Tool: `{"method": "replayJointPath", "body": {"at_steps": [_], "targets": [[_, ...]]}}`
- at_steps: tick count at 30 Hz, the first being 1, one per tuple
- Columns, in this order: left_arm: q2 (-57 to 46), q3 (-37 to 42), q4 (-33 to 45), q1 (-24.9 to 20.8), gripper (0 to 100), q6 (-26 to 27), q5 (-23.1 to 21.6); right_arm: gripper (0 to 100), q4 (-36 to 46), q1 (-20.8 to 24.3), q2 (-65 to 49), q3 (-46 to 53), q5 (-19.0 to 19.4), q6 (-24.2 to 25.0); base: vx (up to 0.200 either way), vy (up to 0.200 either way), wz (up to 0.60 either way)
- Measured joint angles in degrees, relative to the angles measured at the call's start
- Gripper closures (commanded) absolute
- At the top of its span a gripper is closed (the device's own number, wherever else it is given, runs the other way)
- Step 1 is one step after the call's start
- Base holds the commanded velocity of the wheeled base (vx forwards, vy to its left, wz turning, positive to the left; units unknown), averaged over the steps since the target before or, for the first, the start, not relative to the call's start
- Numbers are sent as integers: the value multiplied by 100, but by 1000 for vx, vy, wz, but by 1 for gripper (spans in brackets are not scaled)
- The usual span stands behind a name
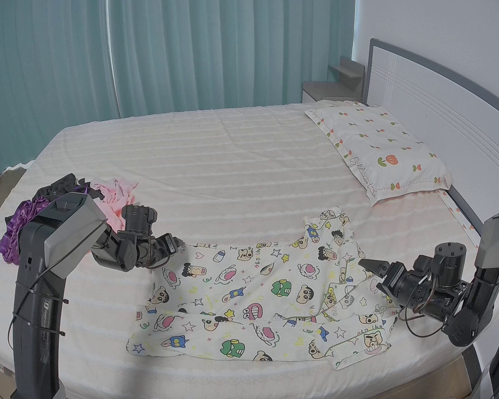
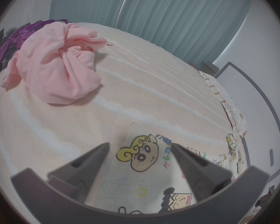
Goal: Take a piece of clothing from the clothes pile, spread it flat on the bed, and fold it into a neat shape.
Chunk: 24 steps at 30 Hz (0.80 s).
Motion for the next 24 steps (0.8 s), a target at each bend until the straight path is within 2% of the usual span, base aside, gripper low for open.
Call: {"method": "replayJointPath", "body": {"at_steps": [24], "targets": [[163, -579, -57, 278, 100, -172, 686, 0, 0, 9, 110, 6, -5, 0, 0, 0, 0]]}}
